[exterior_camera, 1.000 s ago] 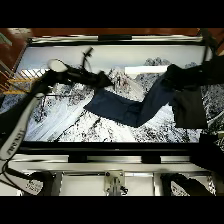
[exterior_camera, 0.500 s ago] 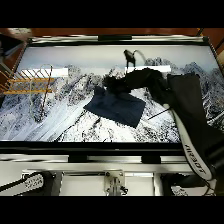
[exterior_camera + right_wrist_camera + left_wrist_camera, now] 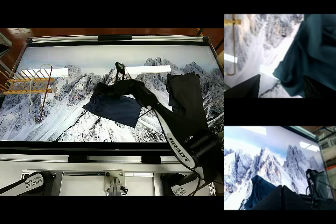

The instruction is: Fold the shirts.

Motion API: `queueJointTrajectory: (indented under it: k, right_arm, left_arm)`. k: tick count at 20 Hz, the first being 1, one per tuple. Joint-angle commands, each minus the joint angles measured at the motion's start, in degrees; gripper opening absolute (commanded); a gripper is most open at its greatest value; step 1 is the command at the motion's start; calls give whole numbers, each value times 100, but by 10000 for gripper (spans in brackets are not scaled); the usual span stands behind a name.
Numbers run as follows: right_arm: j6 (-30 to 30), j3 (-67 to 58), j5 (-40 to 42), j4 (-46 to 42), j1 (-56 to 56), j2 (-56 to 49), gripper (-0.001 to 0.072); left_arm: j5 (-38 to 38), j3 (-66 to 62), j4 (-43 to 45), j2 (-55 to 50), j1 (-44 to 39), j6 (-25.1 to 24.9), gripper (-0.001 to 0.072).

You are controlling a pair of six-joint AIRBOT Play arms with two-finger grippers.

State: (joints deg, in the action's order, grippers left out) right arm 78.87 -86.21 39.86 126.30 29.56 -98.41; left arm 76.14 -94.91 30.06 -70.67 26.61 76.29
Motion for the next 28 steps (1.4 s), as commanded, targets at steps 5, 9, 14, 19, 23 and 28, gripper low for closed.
queueJointTrajectory:
  k: [5, 9, 14, 19, 23, 28]
  right_arm:
    - [83, 107, 3941, -2085, -2184, 743, 632]
    - [411, 1272, 3598, -1211, -2695, 739, 633]
    - [1314, 2184, 2361, 179, -2553, 557, 633]
    - [1410, 2181, 1853, 345, -2284, 221, 576]
    - [1836, 1834, 1735, 553, -2273, 221, 66]
    - [2277, -81, 2820, 1036, -2743, 723, 66]
  left_arm:
    - [52, -4, 4, 13, -70, -76, 29]
    - [63, -4, 4, 13, -68, -74, 29]
    - [90, -4, 4, 13, -68, -55, 29]
    - [90, -4, 2, 13, -70, -52, 29]
    - [94, -4, 0, 13, -70, -52, 29]
    - [92, -4, 0, 13, -70, -57, 29]
